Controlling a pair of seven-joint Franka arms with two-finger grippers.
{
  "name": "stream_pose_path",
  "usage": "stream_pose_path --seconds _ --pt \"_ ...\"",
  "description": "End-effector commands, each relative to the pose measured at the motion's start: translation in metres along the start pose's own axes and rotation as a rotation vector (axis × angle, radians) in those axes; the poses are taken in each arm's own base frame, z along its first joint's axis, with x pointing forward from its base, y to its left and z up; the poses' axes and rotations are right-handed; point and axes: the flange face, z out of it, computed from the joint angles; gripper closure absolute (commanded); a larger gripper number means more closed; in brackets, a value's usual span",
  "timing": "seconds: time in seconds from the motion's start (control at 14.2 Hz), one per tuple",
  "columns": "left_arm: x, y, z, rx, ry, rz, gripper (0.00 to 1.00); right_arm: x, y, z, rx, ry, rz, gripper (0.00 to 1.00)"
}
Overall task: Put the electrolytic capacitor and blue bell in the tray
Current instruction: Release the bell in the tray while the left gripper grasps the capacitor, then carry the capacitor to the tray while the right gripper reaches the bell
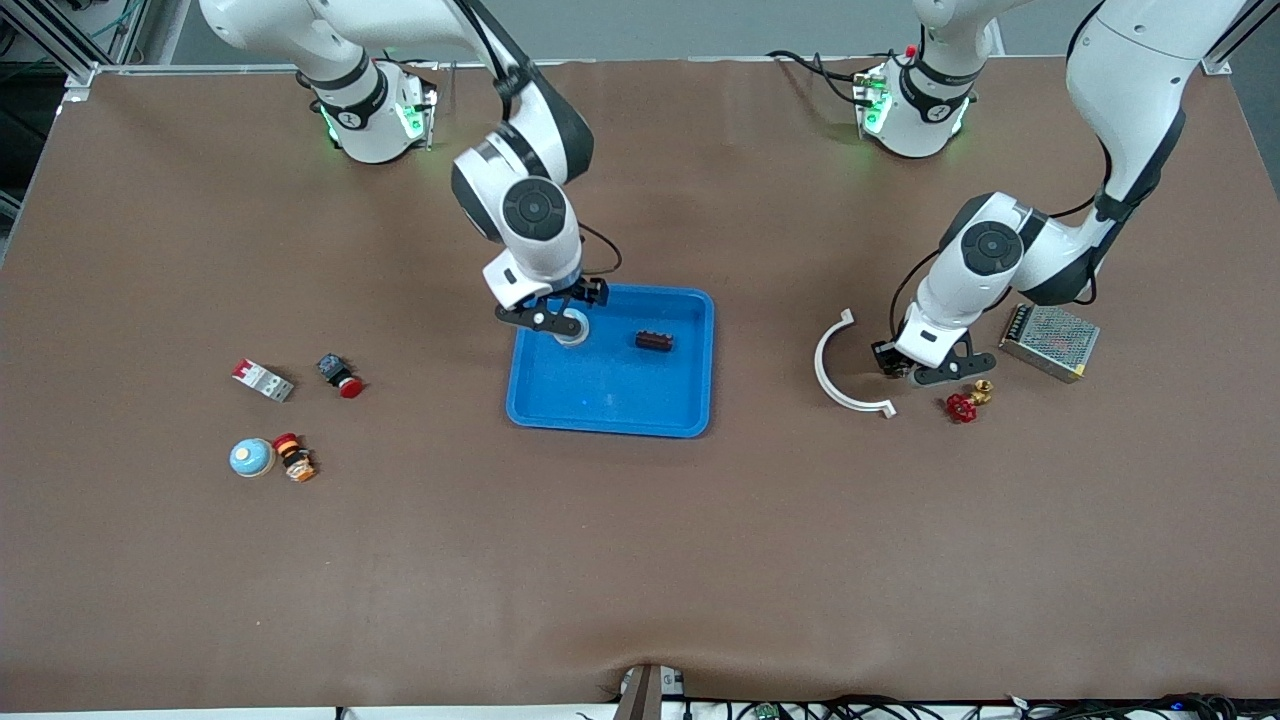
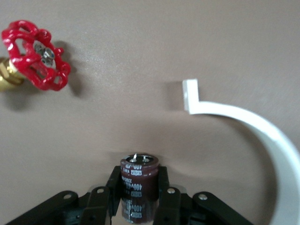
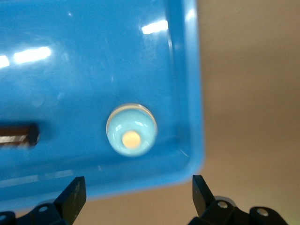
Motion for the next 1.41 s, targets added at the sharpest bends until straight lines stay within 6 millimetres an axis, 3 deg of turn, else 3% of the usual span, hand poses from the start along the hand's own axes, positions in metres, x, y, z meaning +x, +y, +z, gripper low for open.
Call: stream_pose_path --seconds 0.0,0.14,0.28,0.56,0.78,0.85,1.06,1.34 --pt "0.001 0.017 -0.026 0.006 0.044 -0.084 1.00 0.022 0.041 -0.063 -0.060 0.006 -0.090 0.00" --pt "0.001 0.028 -0.034 -0.010 0.035 -0.150 1.00 0.044 0.072 -0.093 -0.075 0.005 -0.182 0.00" --pt "0.003 0.039 -0.039 -0.036 0.002 -0.337 1.00 0.071 0.119 -0.118 -0.045 0.014 -0.288 0.00" --pt "-0.011 0.084 -0.051 -0.092 -0.033 -0.541 1.00 0.140 0.220 -0.137 -0.101 0.058 -0.479 0.00" --pt "-0.013 0.125 -0.062 -0.146 -0.069 -0.802 1.00 0.177 0.292 -0.158 -0.100 0.084 -0.594 0.00" --pt "-0.015 0.147 -0.069 -0.171 -0.079 -0.860 1.00 0.188 0.315 -0.159 -0.098 0.088 -0.627 0.00" --pt "-0.016 0.184 -0.079 -0.183 -0.108 -0.967 1.00 0.227 0.365 -0.151 -0.104 0.114 -0.678 0.00" --pt "-0.028 0.231 -0.088 -0.173 -0.137 -1.100 1.00 0.276 0.417 -0.119 -0.123 0.117 -0.791 0.00"
